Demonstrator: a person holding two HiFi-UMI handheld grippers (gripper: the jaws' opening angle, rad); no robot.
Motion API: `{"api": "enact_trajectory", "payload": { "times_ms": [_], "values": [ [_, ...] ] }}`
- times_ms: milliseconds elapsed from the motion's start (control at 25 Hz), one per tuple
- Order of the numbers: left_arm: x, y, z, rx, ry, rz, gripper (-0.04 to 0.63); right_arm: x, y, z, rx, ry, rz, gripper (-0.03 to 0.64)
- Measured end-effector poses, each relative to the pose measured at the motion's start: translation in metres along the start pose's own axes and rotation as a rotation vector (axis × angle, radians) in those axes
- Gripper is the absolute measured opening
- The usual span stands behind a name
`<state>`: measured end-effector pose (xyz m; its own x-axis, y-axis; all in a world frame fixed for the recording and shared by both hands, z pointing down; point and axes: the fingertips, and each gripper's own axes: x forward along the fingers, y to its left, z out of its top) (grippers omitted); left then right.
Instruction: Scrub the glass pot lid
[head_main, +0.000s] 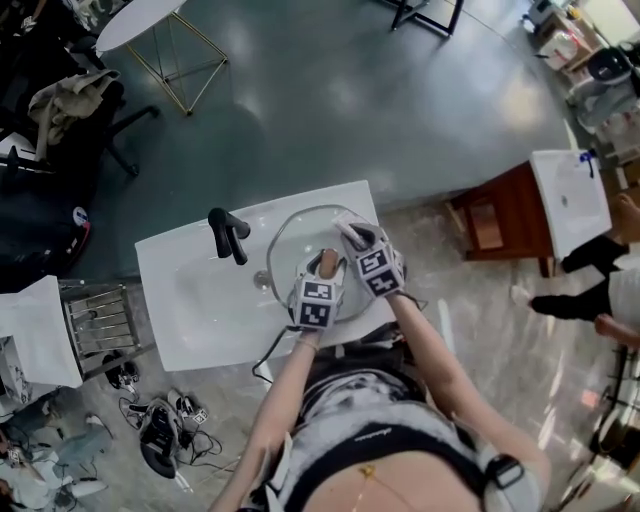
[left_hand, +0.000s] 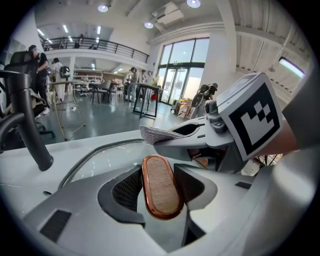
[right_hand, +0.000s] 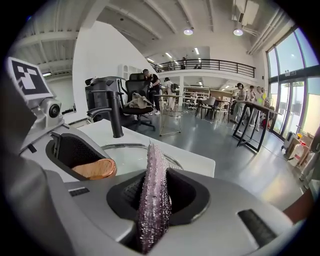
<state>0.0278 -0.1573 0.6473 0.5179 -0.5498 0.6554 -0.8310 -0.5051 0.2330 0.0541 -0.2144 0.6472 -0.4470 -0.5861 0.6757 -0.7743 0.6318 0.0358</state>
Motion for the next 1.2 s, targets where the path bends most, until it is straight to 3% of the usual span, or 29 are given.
{"api": "enact_trajectory", "payload": {
  "times_ms": [560, 960, 1200],
  "values": [
    [0.0, 0.0, 0.002, -0.003, -0.002, -0.004, 0.202, 0.032, 0.032, 0.037, -0.146, -0.021, 0.248, 0.091],
    [0.002, 0.001, 0.001, 0.0, -0.002, 0.003, 0.202, 0.055, 0.065, 0.053, -0.264, 0.034, 0.495, 0.091],
    [0.007, 0.002, -0.004, -0.004, -0.007, 0.007, 0.202, 0.069, 0.086, 0.057, -0.35, 0.057, 0.576, 0.091]
  ]
}}
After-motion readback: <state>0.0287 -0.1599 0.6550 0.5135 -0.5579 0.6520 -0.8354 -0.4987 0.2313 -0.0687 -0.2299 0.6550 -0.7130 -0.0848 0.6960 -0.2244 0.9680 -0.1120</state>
